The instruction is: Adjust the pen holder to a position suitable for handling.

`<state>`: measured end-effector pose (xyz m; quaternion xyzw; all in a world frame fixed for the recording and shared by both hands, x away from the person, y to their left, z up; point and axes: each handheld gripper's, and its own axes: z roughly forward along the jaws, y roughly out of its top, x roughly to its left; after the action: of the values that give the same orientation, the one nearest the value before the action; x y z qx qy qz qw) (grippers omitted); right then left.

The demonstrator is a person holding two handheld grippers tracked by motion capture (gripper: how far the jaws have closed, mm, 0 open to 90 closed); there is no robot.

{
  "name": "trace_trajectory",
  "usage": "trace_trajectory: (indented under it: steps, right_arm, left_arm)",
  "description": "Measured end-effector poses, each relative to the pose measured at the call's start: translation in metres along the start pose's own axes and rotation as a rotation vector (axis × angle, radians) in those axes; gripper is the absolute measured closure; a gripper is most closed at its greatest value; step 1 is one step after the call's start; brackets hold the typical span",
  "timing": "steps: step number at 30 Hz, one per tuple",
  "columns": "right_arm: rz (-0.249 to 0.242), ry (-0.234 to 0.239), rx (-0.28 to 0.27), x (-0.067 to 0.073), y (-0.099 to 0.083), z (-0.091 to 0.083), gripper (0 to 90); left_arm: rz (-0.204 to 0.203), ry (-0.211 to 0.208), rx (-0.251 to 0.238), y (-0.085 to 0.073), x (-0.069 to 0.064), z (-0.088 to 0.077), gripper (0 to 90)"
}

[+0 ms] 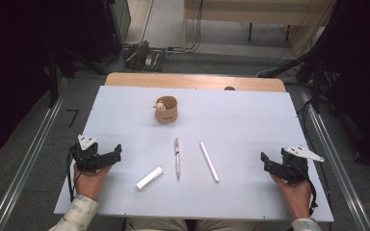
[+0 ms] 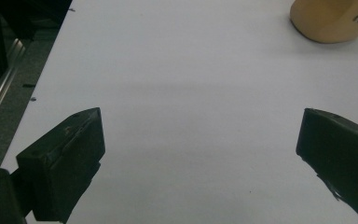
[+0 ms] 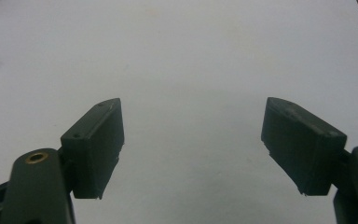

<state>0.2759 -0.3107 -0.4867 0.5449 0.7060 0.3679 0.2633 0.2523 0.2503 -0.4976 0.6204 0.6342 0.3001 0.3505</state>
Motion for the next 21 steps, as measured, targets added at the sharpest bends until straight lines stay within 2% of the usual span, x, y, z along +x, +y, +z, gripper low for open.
trace_trajectory:
  steps: [5,6,7,11,12,13,20,21]
  right_arm:
    - [-0.023,0.031,-0.004,0.007,0.01,0.004,22.8]
    - [-0.037,0.048,-0.011,0.013,0.015,0.008,24.0]
    - [-0.037,0.048,-0.011,0.013,0.015,0.008,24.0]
    - [-0.04,0.09,-0.017,0.029,0.032,0.02,26.3]
    - [-0.04,0.09,-0.017,0.029,0.032,0.02,26.3]
    - [-0.048,0.097,-0.02,0.036,0.039,0.025,27.1]
    - [-0.068,0.109,-0.014,0.053,0.055,0.044,27.8]
    - [-0.075,0.115,-0.013,0.059,0.059,0.049,28.2]
  left_arm:
    - [0.01,0.0,-0.019,0.001,-0.003,-0.002,2.2]
    - [0.013,0.0,-0.022,0.001,-0.004,-0.002,2.2]
    - [0.017,0.0,-0.024,0.001,-0.004,-0.002,2.2]
    - [0.021,0.001,-0.025,0.001,-0.005,-0.002,2.2]
    - [0.02,0.0,-0.027,0.001,-0.005,-0.002,2.2]
    - [0.019,0.0,-0.028,0.001,-0.005,-0.002,2.2]
    - [0.031,-0.001,-0.035,0.001,-0.008,-0.001,2.2]
    - [0.033,0.0,-0.037,0.001,-0.008,-0.001,2.2]
